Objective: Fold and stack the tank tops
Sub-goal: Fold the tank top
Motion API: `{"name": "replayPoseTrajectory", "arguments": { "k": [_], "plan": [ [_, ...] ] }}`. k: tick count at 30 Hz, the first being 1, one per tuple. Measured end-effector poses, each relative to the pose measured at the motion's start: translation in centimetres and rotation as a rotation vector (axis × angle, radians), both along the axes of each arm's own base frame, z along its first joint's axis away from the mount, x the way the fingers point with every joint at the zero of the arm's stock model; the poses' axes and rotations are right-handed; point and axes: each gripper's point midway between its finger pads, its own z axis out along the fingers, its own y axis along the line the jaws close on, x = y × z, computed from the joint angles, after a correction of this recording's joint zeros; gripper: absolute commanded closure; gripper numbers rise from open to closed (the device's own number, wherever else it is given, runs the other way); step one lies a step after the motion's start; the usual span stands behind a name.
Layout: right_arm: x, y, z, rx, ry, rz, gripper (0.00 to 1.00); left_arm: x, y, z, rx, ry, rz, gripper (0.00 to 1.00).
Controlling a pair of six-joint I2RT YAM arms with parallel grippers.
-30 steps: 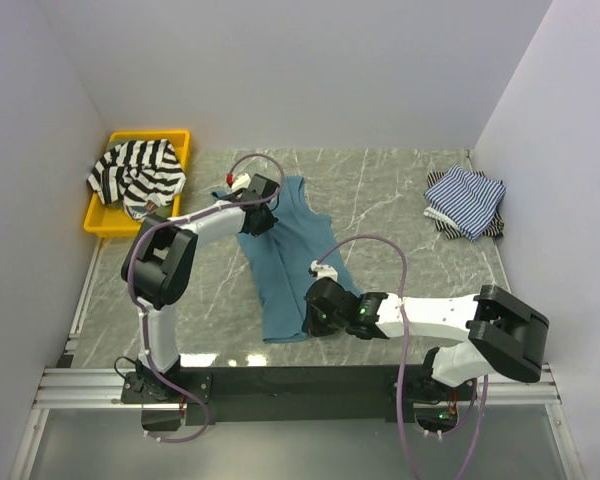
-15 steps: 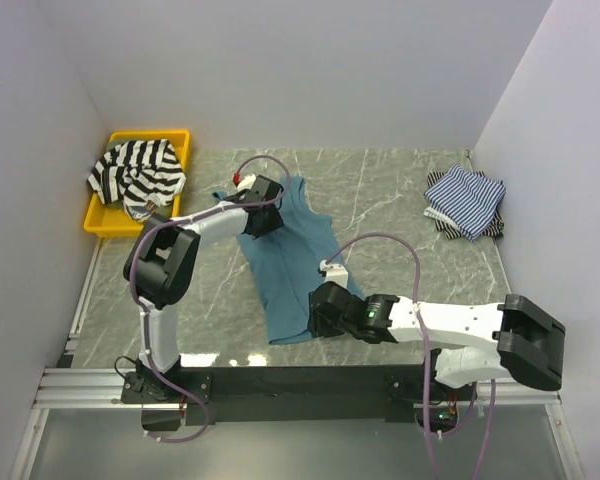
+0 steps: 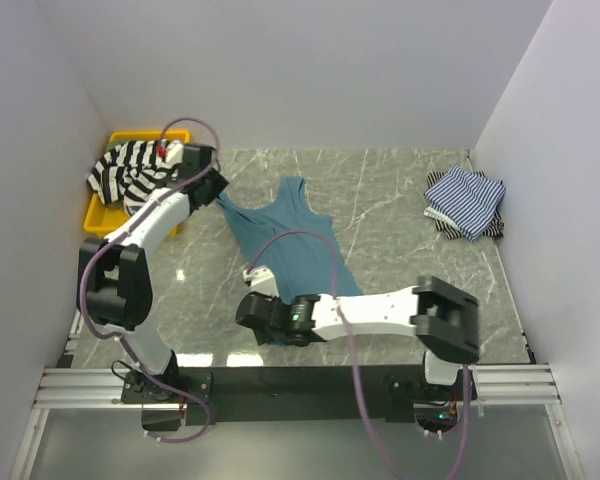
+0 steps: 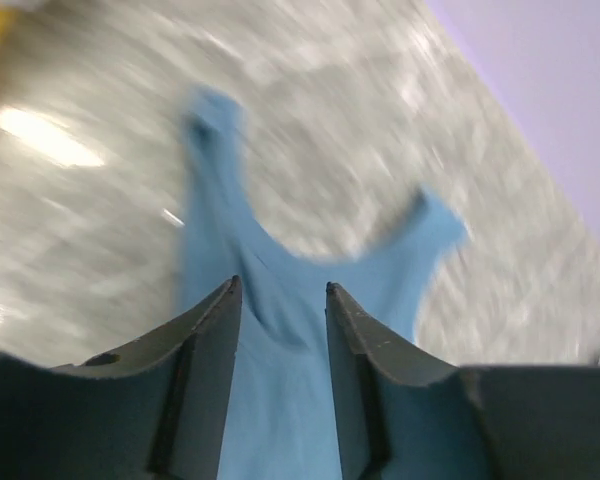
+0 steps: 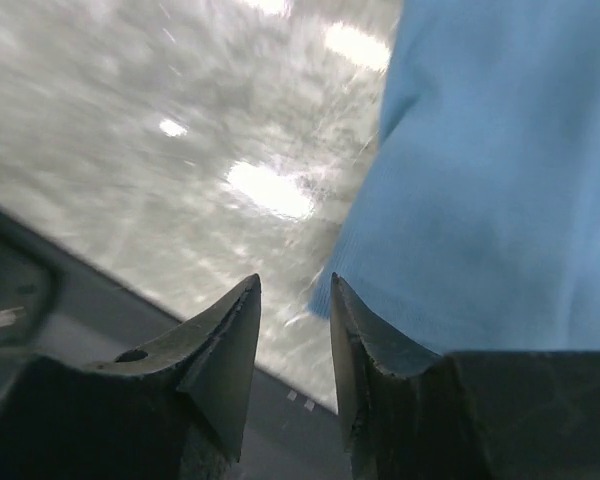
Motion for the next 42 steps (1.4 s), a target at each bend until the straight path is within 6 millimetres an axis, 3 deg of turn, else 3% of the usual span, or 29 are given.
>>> {"name": "replayPoseTrajectory", "arguments": {
  "k": [2, 5, 10, 13, 17, 23, 28, 33, 37, 42],
  "plan": [
    [-0.3, 0.4, -2.2, -0.065, 0.005, 0.026, 0.57, 0.5, 2.9, -0.5, -0.006, 0.011, 0.068, 0.57],
    [-0.6, -0.2, -4.4, -0.148, 0.013, 0.041, 0.52, 0.6, 4.9, -2.6, -0.008, 0.055, 0.107, 0.56],
    [-0.6, -1.3, -5.2, -0.211, -0.003, 0.037, 0.52, 0.4, 4.6, -6.6, -0.019, 0.137, 0.087, 0.54],
    [-0.6, -1.3, -5.2, -0.212, -0.006, 0.037, 0.61, 0.4, 4.4, -8.5, -0.022, 0.175, 0.078, 0.54],
    [-0.8, -1.6, -5.7, -0.215, -0.002, 0.039, 0.86, 0.5, 4.1, -10.5, -0.025, 0.217, 0.07, 0.54],
    [-1.5, -2.8, -5.9, -0.177, 0.011, 0.042, 0.98, 1.2, 4.0, -10.0, -0.031, 0.199, 0.069, 0.54],
    [-2.4, -3.4, -5.9, -0.142, 0.044, 0.063, 1.0, 3.3, 3.9, -8.7, -0.037, 0.152, 0.063, 0.59],
    [-2.9, -2.8, -5.9, -0.108, 0.067, 0.082, 1.0, 5.3, 3.5, -10.0, -0.037, 0.16, 0.049, 0.75],
    [-3.3, -2.5, -5.9, -0.091, 0.082, 0.093, 1.0, 5.1, 3.4, -11.5, -0.033, 0.196, 0.04, 0.82],
    [-3.7, -2.1, -5.8, -0.071, 0.101, 0.108, 1.0, 5.6, 3.1, -11.1, -0.031, 0.197, 0.021, 0.95]
  ]
}}
